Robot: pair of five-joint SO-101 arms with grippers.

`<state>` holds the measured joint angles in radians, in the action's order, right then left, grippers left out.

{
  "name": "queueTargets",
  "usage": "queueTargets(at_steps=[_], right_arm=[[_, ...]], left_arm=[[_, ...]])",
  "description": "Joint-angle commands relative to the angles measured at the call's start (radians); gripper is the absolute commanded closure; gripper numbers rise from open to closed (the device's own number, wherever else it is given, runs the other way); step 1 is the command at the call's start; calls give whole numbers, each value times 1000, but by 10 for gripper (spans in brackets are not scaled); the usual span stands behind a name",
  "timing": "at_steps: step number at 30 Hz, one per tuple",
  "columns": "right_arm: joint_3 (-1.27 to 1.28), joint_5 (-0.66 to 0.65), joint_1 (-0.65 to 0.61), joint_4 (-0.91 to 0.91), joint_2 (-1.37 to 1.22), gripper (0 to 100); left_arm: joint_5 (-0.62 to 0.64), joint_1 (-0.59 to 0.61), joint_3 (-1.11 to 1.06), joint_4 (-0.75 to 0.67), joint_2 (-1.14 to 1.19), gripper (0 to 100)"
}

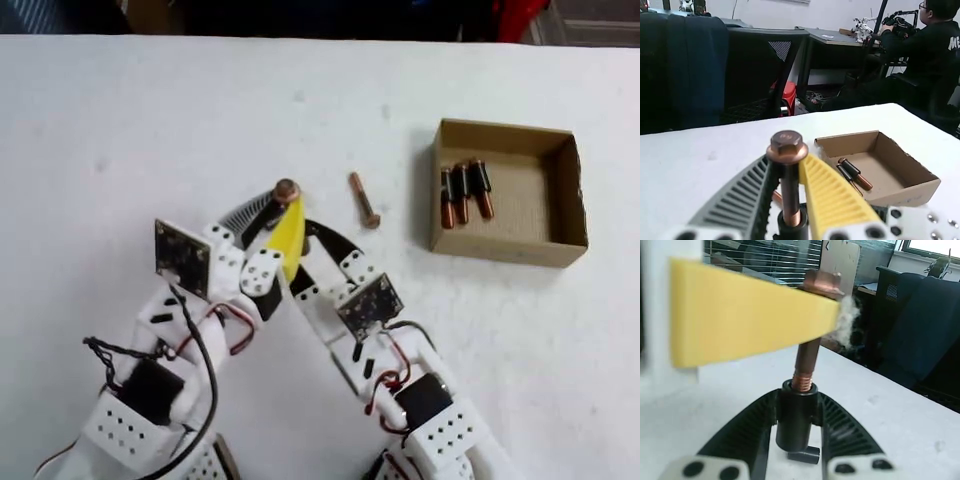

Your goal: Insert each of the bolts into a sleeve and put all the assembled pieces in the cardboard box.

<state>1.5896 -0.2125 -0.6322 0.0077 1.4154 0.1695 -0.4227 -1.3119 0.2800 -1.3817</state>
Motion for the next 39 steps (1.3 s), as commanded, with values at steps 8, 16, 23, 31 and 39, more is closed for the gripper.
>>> queueTargets(at_steps=[8, 16, 23, 31, 39], right_arm=[[-31, -14, 16, -2, 16, 981], [-31, -14, 16, -2, 16, 981], [-31, -14, 16, -2, 16, 981], [-31, -14, 18, -2, 16, 981], [-31, -14, 18, -2, 16, 981]], left_arm=[[-15, 36, 66, 5, -15, 980], [-14, 16, -3, 66, -15, 978], [17, 21, -25, 55, -15, 977], [44, 21, -32, 46, -15, 976], [48, 22, -31, 109, -15, 830]])
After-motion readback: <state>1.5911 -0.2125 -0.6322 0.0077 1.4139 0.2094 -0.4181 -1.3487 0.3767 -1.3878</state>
